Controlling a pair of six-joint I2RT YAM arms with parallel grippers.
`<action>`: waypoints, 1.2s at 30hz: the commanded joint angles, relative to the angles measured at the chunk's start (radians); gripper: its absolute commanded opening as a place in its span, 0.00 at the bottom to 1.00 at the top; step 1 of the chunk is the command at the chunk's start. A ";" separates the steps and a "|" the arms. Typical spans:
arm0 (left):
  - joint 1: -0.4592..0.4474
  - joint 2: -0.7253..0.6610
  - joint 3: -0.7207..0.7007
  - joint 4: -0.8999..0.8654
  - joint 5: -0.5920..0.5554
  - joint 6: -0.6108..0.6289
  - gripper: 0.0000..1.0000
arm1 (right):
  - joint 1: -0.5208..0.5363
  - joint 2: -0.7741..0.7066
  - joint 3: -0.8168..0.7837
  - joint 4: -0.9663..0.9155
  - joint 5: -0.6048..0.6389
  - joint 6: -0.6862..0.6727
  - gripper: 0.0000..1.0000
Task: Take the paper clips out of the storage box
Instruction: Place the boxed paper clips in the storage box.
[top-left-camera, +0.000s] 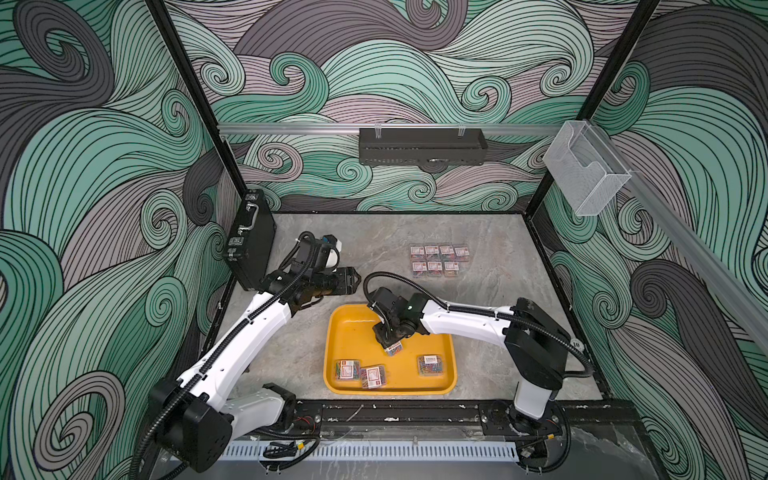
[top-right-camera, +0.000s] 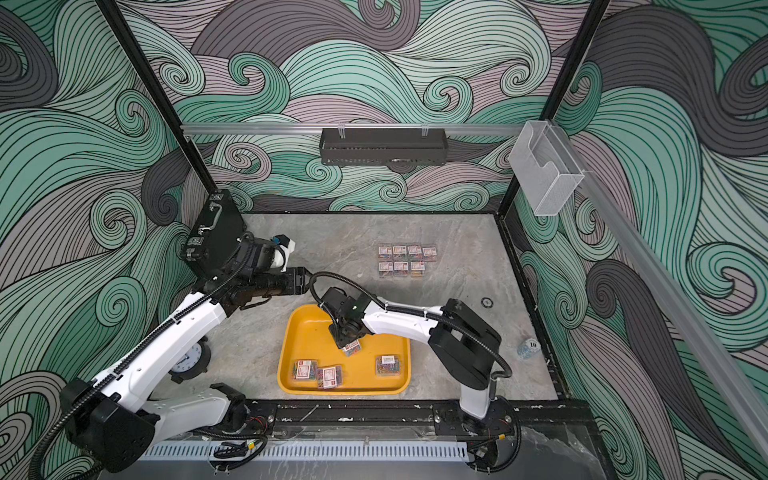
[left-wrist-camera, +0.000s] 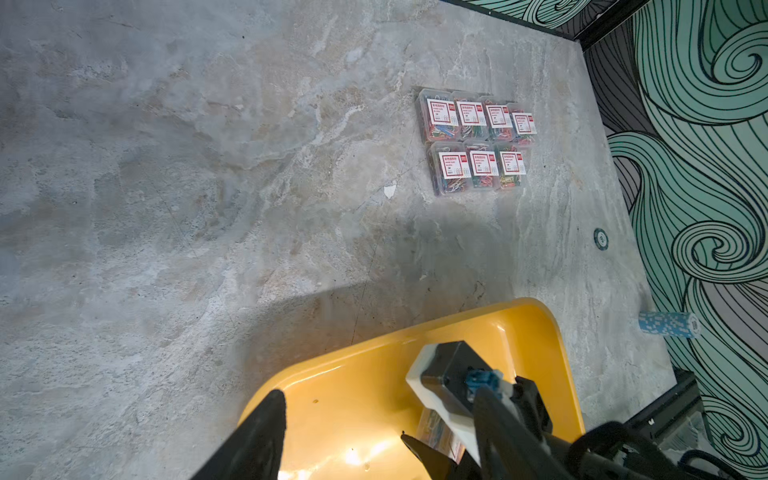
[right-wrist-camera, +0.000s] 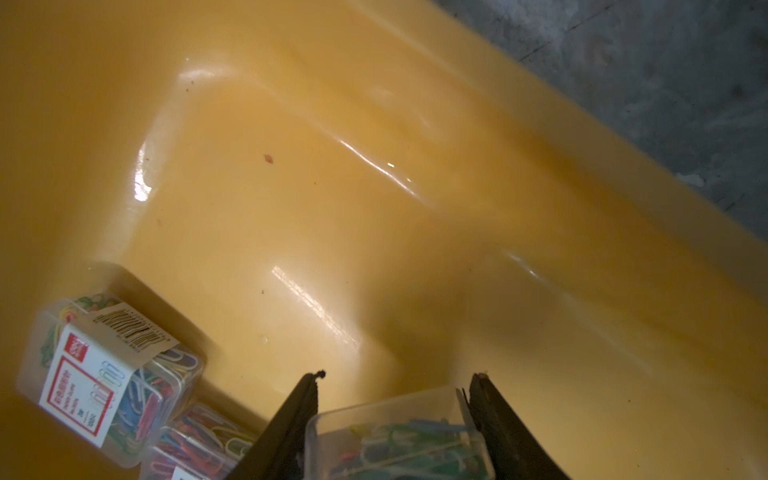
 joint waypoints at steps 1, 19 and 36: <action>0.007 -0.030 -0.003 -0.030 -0.010 0.002 0.70 | 0.018 0.034 0.066 -0.042 0.061 -0.028 0.45; 0.008 -0.046 -0.008 -0.040 -0.017 0.007 0.70 | 0.052 0.054 0.082 -0.077 0.070 -0.116 0.72; 0.008 -0.033 -0.010 -0.008 0.036 0.003 0.70 | -0.064 -0.188 -0.233 -0.062 0.148 0.062 0.71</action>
